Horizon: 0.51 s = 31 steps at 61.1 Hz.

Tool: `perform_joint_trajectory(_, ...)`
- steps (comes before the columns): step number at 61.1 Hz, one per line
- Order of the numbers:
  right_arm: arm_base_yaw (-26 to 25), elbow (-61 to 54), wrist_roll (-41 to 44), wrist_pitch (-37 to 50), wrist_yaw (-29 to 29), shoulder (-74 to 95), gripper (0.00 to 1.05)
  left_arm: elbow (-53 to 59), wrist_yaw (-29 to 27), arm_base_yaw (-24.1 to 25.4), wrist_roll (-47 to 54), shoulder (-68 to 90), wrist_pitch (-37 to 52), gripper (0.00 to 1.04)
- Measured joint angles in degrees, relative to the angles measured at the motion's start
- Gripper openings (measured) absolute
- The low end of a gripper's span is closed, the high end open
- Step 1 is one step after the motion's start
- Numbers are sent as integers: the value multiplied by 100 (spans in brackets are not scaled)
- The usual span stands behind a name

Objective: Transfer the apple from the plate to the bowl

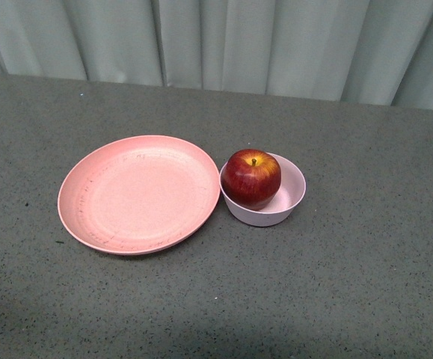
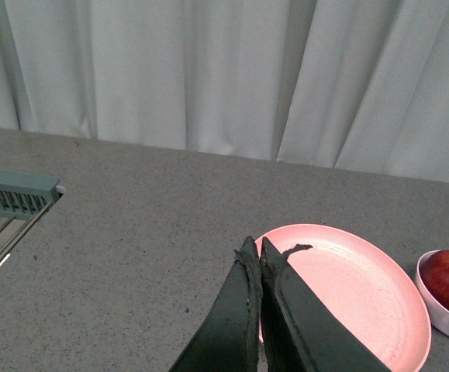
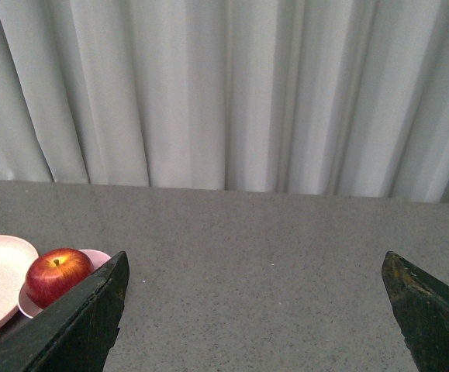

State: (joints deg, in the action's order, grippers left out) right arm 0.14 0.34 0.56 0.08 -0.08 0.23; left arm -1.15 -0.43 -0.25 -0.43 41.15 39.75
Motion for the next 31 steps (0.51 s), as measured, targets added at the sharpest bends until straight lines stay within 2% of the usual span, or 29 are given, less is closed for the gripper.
perform_joint_trajectory(31,0,0,0,2,0,0,95,9,37,11,0,-1882,-1733,4)
